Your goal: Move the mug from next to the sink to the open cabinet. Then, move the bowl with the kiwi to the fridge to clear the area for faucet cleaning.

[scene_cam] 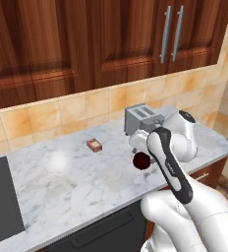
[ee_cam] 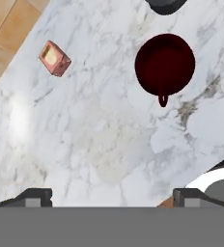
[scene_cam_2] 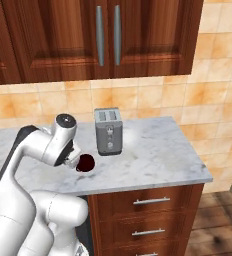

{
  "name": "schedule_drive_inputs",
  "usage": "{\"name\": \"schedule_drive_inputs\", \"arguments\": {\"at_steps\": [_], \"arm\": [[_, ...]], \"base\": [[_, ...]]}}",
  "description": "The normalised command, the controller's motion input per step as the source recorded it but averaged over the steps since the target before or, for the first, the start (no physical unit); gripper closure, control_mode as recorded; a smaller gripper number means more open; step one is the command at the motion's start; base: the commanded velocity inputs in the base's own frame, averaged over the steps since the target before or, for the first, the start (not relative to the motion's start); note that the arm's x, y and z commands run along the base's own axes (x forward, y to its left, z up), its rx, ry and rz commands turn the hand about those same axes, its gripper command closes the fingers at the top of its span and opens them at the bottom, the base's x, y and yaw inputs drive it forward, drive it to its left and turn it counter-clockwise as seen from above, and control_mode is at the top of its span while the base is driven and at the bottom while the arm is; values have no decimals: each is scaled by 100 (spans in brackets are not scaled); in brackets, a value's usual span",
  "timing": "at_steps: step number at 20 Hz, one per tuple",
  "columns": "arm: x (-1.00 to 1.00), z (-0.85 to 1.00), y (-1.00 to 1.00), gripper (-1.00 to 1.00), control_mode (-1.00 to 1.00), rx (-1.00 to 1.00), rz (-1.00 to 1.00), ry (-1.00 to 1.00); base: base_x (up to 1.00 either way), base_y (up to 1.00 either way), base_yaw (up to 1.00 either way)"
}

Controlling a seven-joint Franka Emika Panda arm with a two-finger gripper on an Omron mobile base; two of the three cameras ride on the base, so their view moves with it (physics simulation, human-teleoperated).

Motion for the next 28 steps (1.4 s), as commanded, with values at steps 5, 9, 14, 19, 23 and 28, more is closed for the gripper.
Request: {"name": "schedule_drive_inputs", "arguments": {"at_steps": [5, 9, 14, 19, 23, 28], "arm": [[32, -37, -6, -100, -100, -21, 12, -14], [51, -29, -11, -100, -100, -11, 9, 0], [6, -11, 3, -100, -100, -6, 4, 13], [0, -10, -39, -100, -100, -4, -9, 15], [21, -10, -24, -100, -100, -4, -7, 0], [35, -29, 9, -100, -100, -12, 0, 0]], "base": [[0, 0, 0], [0, 0, 0], [0, 0, 0], [0, 0, 0], [0, 0, 0], [0, 0, 0]]}}
